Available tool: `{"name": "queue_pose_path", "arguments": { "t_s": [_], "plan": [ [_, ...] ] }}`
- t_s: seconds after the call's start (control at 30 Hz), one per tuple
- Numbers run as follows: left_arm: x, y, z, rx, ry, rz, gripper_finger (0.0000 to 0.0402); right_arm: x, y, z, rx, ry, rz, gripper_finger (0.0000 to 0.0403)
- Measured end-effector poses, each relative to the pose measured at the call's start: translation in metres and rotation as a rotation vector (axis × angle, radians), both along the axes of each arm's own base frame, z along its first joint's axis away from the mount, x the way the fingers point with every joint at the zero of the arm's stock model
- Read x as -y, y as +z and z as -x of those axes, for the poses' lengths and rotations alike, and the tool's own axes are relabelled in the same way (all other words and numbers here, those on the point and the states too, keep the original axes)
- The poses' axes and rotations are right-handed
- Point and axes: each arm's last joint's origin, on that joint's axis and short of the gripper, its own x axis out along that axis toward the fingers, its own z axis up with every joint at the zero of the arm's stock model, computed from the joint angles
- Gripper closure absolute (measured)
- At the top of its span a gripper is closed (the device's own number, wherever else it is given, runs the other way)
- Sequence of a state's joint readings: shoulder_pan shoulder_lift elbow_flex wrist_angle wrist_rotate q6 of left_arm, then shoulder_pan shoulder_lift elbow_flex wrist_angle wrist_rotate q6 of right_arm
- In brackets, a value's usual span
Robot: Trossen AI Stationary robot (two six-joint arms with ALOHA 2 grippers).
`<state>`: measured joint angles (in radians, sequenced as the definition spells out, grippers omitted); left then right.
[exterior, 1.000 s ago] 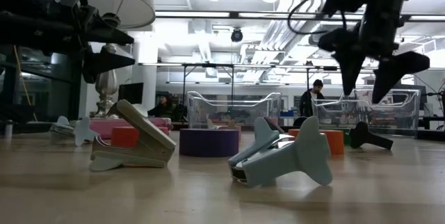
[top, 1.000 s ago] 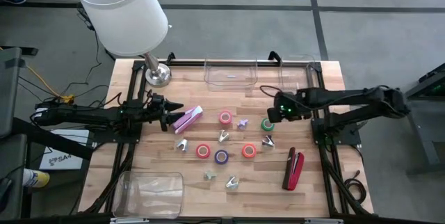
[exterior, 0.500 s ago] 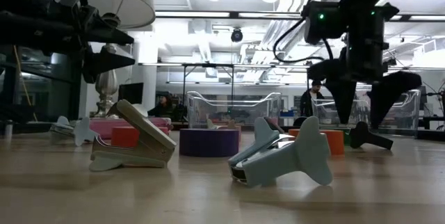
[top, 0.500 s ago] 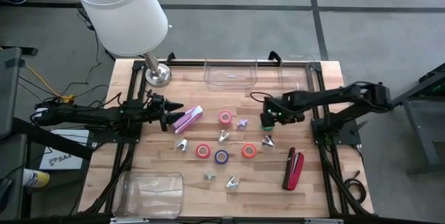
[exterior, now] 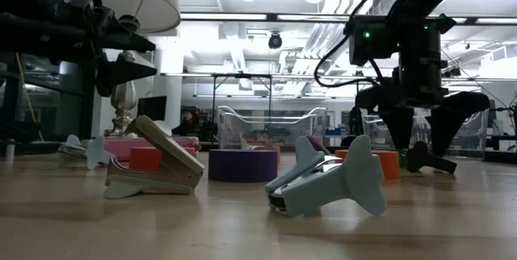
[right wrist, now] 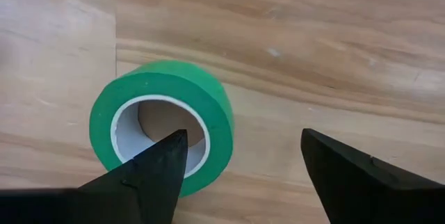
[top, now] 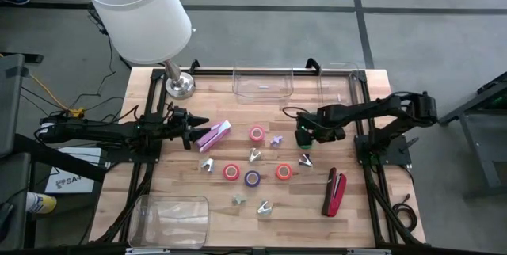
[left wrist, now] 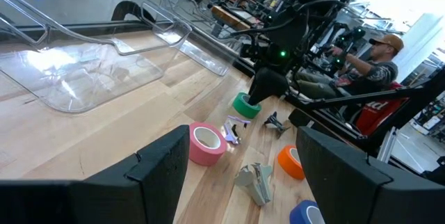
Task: Pick and place Stapler, Stapler remover, tape
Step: Put the green tape into the top right transparent bin
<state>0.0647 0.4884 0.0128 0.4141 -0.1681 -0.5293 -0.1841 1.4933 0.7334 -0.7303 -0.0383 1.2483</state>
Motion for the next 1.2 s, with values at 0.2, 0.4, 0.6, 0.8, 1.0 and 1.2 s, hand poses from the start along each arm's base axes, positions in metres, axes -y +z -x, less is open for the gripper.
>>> {"name": "queue_pose_path", "arguments": {
  "t_s": [0.2, 0.4, 0.6, 0.8, 1.0, 1.2],
  "plan": [
    [0.0, 0.0, 0.0, 0.0, 0.0, 0.0, 0.0141, 0.001, 0.0, 0.0, -0.001, -0.007, -0.001, 0.0183],
    [0.0, 0.0, 0.0, 0.0, 0.0, 0.0, 0.0141, 0.002, 0.0, 0.001, -0.003, -0.007, -0.005, 0.0234],
    [0.0, 0.0, 0.0, 0.0, 0.0, 0.0, 0.0141, 0.003, -0.005, 0.0, -0.021, 0.015, -0.018, 0.0273],
    [0.0, 0.0, 0.0, 0.0, 0.0, 0.0, 0.0141, 0.002, -0.017, -0.005, -0.051, 0.075, -0.072, 0.0304],
    [0.0, 0.0, 0.0, 0.0, 0.001, 0.0, 0.0141, 0.002, -0.017, -0.004, -0.048, 0.085, -0.072, 0.0334],
    [0.0, 0.0, 0.0, -0.003, 0.0, 0.0, 0.0141, 0.002, -0.017, -0.004, -0.053, 0.094, -0.075, 0.0359]
  ]
}}
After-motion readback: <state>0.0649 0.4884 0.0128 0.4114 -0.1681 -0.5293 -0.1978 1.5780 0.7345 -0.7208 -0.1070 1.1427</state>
